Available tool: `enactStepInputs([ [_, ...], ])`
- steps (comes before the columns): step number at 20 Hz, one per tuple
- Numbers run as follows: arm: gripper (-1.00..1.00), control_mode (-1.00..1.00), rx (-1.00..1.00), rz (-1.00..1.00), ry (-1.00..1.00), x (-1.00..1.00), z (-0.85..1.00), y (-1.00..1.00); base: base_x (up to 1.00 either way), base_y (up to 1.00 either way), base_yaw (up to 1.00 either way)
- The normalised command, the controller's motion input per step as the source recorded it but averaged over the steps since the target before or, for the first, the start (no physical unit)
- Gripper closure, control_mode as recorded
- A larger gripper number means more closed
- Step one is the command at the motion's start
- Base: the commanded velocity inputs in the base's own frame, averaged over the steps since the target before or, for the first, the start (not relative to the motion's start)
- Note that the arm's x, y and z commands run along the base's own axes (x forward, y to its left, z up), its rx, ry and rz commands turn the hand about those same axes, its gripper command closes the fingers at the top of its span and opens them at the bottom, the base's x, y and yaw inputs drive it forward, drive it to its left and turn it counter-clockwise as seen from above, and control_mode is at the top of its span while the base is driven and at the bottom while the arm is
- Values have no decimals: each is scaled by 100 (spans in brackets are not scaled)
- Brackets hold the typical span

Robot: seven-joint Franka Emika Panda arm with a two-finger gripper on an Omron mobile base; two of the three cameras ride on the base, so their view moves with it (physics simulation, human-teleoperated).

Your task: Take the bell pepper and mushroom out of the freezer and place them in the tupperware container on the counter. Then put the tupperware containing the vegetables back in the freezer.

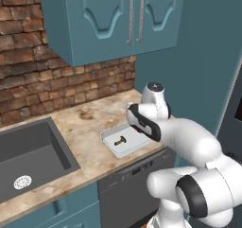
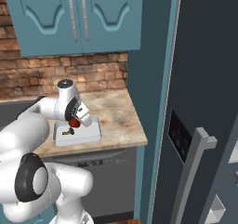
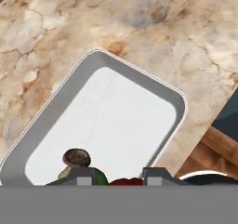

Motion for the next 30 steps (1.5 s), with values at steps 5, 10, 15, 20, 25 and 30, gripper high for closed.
enactStepInputs([
  [5,100,-100,6,-8,0,24,-41,15,0,0,0],
  [10,100,-100,4,-9,0,7,-30,1,0,0,0],
  [15,100,-100,2,-10,0,1,-30,4,0,0,0],
  [20,-100,-100,1,-10,0,23,-16,19,0,0,0],
  [25,-100,-100,2,-9,0,32,-1,5,0,0,0],
  [30,-100,-100,5,-6,0,3,12,-4,0,0,0],
])
